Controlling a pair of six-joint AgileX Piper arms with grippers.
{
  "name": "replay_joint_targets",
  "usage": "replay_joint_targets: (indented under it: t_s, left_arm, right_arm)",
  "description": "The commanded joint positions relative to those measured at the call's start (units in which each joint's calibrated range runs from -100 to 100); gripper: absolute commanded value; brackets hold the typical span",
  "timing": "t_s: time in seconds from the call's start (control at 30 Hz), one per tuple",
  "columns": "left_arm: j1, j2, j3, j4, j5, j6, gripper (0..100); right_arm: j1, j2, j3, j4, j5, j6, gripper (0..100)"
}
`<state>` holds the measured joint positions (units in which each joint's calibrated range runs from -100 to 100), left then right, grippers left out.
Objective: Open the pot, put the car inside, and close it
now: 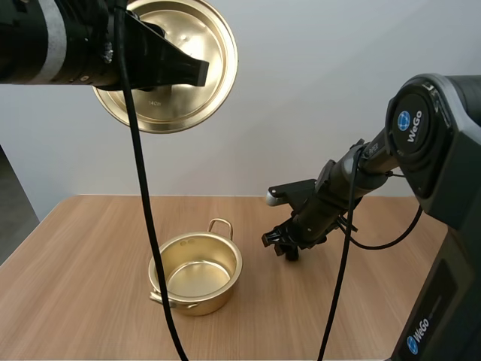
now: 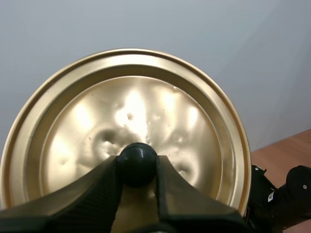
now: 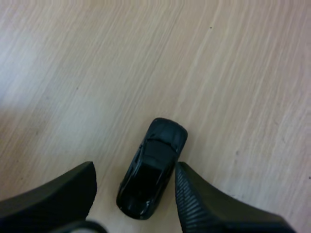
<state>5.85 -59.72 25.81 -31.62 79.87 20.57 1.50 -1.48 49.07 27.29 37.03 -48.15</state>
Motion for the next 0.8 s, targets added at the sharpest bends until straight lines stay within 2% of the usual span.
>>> replay_joint_targets:
  t_s: [0.0, 0.13, 0.2, 0.23, 0.3, 0.33, 0.47, 0.6, 0.77]
  left_arm:
    - [0.00, 0.0, 0.0, 0.0, 0.7, 0.0, 0]
    - [0.23, 0.0, 0.0, 0.0, 1.0, 0.0, 0]
    - [0.76, 0.0, 0.0, -0.1, 1.0, 0.0, 0]
    - [0.97, 0.0, 0.0, -0.6, 1.0, 0.0, 0]
    - [1.30, 0.0, 0.0, -1.5, 1.0, 0.0, 0]
    - [1.41, 0.1, 0.0, -1.8, 1.0, 0.0, 0]
    - [1.41, 0.2, 0.0, -2.2, 1.0, 0.0, 0]
    - [1.41, 0.6, 0.0, -2.2, 1.0, 0.0, 0]
    - [1.41, 0.6, 0.0, -2.2, 0.8, 0.0, 0]
  right_arm:
    - [0.0, 1.1, -0.3, -0.1, 0.0, 0.5, 73]
    - [0.0, 3.7, -0.3, -1.3, -0.2, 0.9, 71]
    - [0.0, 4.9, -0.4, -2.2, -0.8, 1.0, 60]
    - [0.0, 5.2, -0.6, -2.5, -0.8, 1.0, 46]
    - [0.0, 5.4, -0.9, -2.6, -0.8, 1.0, 11]
    - [0.0, 5.2, -1.2, -2.6, -0.8, 0.9, 0]
    - [0.0, 2.1, -1.2, -2.8, -1.1, -0.3, 0]
    - [0.0, -5.8, -1.2, -1.7, 1.2, -1.3, 0]
    - [0.0, -17.1, -1.2, 9.1, 15.5, -10.5, 0]
